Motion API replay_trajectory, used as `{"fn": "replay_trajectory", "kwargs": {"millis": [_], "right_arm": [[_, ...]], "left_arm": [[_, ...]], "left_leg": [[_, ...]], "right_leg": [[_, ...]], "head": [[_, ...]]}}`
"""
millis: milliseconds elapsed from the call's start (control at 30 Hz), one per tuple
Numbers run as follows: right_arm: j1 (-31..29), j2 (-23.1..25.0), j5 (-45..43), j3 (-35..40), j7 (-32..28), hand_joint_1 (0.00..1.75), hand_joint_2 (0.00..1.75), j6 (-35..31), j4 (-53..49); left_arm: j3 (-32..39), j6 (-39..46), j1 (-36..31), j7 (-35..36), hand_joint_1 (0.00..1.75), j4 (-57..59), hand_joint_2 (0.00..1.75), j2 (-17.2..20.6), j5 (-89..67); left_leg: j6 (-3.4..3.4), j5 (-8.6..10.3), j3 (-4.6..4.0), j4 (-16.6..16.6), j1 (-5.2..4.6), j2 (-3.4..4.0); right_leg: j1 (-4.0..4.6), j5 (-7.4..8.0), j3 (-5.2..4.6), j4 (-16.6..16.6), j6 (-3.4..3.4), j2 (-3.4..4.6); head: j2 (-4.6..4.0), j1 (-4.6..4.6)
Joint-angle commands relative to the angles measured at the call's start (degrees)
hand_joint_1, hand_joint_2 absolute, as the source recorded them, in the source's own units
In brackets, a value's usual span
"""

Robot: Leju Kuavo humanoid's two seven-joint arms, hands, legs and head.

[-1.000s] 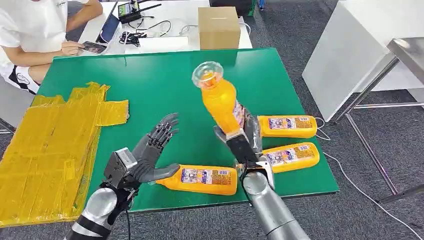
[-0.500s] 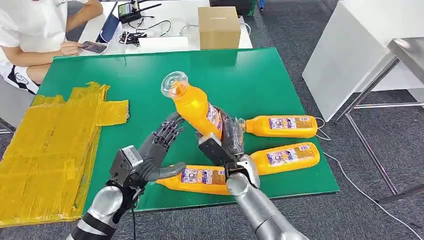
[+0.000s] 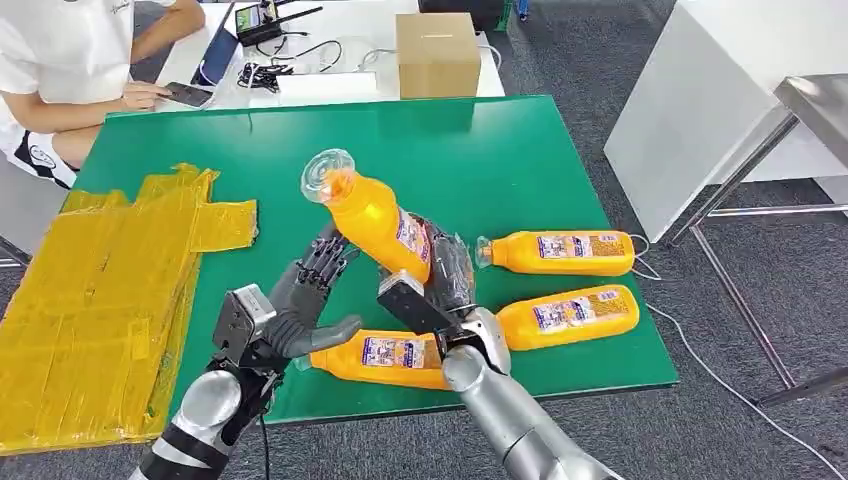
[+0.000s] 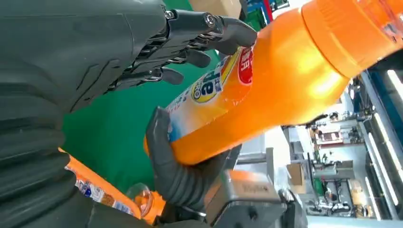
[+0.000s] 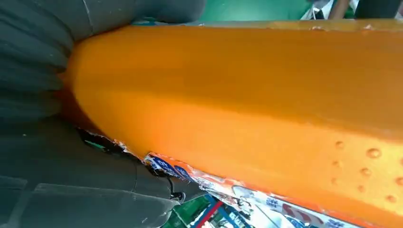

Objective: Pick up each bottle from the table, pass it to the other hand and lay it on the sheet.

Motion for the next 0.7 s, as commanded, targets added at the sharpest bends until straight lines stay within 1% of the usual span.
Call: {"fn": "replay_trajectory", "kwargs": {"millis": [33,67,100,200,233,267,300,333,400,433,467,500,567,600,633,667,700], "right_arm": [[1.8,0.2,2.6,10.3,-0.2,1.75,1.75,0.4,-0.9],[2.0,0.0,2.5,10.9,-0.1,1.75,1.75,0.6,-1.5],[2.1,-0.1,2.4,11.2,0.2,1.75,1.75,0.7,-1.9],[2.5,-0.4,2.1,12.8,0.1,1.75,1.75,1.3,-2.5],[2.7,-0.5,2.2,13.3,0.0,1.75,1.75,1.3,-2.7],[2.8,-0.5,2.3,13.8,-0.1,1.75,1.75,1.3,-2.9],[2.9,-0.5,2.2,14.0,-0.1,1.75,1.75,1.3,-3.0],[3.1,-0.7,2.1,14.5,-0.2,1.75,1.75,1.3,-3.4],[3.3,-1.0,1.9,15.2,-0.3,1.75,1.75,1.8,-3.9],[3.4,-1.3,1.3,15.9,-0.7,1.75,1.75,2.8,-4.6],[3.5,-1.9,-0.6,16.9,-1.6,1.75,1.75,5.6,-5.4],[3.5,-1.9,-0.6,16.9,-1.6,1.75,1.75,5.6,-5.4],[3.5,-1.9,-0.6,16.9,-1.6,1.75,1.75,5.6,-5.4],[3.5,-1.9,-0.6,16.9,-1.6,1.75,1.75,5.6,-5.4],[3.5,-1.9,-0.6,16.9,-1.6,1.75,1.75,5.6,-5.4],[3.5,-1.9,-0.6,16.9,-1.6,1.75,1.75,5.6,-5.4],[3.5,-1.9,-0.6,16.9,-1.6,1.75,1.75,5.6,-5.4]], "left_arm": [[0.1,1.8,-3.4,-1.0,0.00,4.6,1.75,-0.9,0.6],[0.5,2.1,-3.6,-1.1,0.00,5.0,1.75,-1.0,0.6],[0.7,2.2,-3.7,-1.1,0.00,5.3,1.75,-1.1,0.6],[2.2,4.1,-4.0,-1.8,0.00,6.1,1.75,-1.4,0.4],[2.7,4.3,-4.2,-1.8,0.00,6.5,1.75,-1.5,0.6],[3.4,4.6,-4.4,-1.8,0.00,6.9,1.75,-1.5,0.9],[3.6,4.7,-4.5,-1.9,0.00,7.1,1.75,-1.5,1.1],[4.3,5.0,-4.6,-1.9,0.00,7.6,1.75,-1.6,1.3],[4.7,5.1,-4.6,-2.0,0.00,8.0,1.75,-1.7,1.5],[5.0,5.1,-4.7,-2.0,0.00,8.2,1.75,-1.7,1.7],[5.2,5.1,-4.7,-2.2,0.00,8.5,1.75,-1.8,1.9],[5.2,5.1,-4.7,-2.2,0.00,8.5,1.75,-1.8,1.9],[5.2,5.1,-4.7,-2.2,0.00,8.5,1.75,-1.8,1.9],[5.2,5.1,-4.7,-2.2,0.00,8.5,1.75,-1.8,1.9],[5.2,5.1,-4.7,-2.2,0.00,8.5,1.75,-1.8,1.9],[5.2,5.1,-4.7,-2.2,0.00,8.5,1.75,-1.8,1.9],[5.2,5.1,-4.7,-2.2,0.00,8.5,1.75,-1.8,1.9]], "left_leg": [[-0.10,-0.25,0.58,0.0,0.03,0.00],[-0.05,-0.08,0.24,0.0,0.03,-0.04],[-0.07,-0.15,0.38,0.0,0.04,-0.04],[-0.05,-0.11,0.26,0.0,0.04,-0.03],[-0.06,-0.17,0.39,0.0,0.04,-0.06],[-0.04,-0.14,0.31,0.0,0.04,0.03],[-0.04,-0.10,0.28,0.0,0.02,-0.03],[-0.05,-0.14,0.40,0.0,0.01,-0.06],[-0.04,-0.08,0.23,0.0,0.02,-0.02],[-0.06,-0.16,0.43,0.0,0.01,0.02],[-0.04,-0.07,0.22,0.0,0.02,-0.05],[-0.05,-0.12,0.33,0.0,0.04,-0.05],[-0.04,-0.05,0.16,0.0,0.03,-0.05],[-0.06,-0.13,0.33,0.0,0.02,-0.03],[-0.05,-0.07,0.22,-0.1,0.02,-0.06],[-0.06,-0.14,0.38,0.0,0.01,-0.08],[-0.06,-0.10,0.28,0.0,0.03,-0.07]], "right_leg": [[0.04,-0.25,0.59,0.0,-0.01,-0.11],[0.04,-0.10,0.26,0.0,0.00,-0.11],[0.05,-0.17,0.39,0.0,0.00,-0.13],[0.04,-0.12,0.26,0.0,0.01,-0.10],[0.05,-0.20,0.41,0.0,0.02,-0.14],[0.04,-0.13,0.30,0.0,0.01,-0.04],[0.03,-0.12,0.28,0.0,0.01,-0.10],[0.02,-0.18,0.41,0.0,0.02,-0.14],[0.02,-0.10,0.24,0.0,0.01,-0.07],[0.02,-0.17,0.42,0.0,0.02,-0.07],[0.03,-0.10,0.24,0.0,0.00,-0.10],[0.05,-0.14,0.36,-0.1,0.00,-0.12],[0.04,-0.07,0.18,-0.1,0.00,-0.09],[0.04,-0.15,0.35,-0.1,0.00,-0.10],[0.02,-0.10,0.24,-0.1,0.00,-0.11],[0.02,-0.18,0.41,0.0,0.00,-0.16],[0.03,-0.13,0.31,-0.1,0.00,-0.12]], "head": [[0.00,0.00],[0.00,0.00],[0.00,0.00],[0.00,0.00],[0.00,0.00],[0.00,0.00],[0.00,0.00],[0.00,0.00],[0.00,0.00],[0.00,0.00],[0.00,0.00],[0.00,0.00],[0.00,0.00],[0.00,0.00],[0.00,0.00],[0.00,0.02],[0.00,0.00]]}}
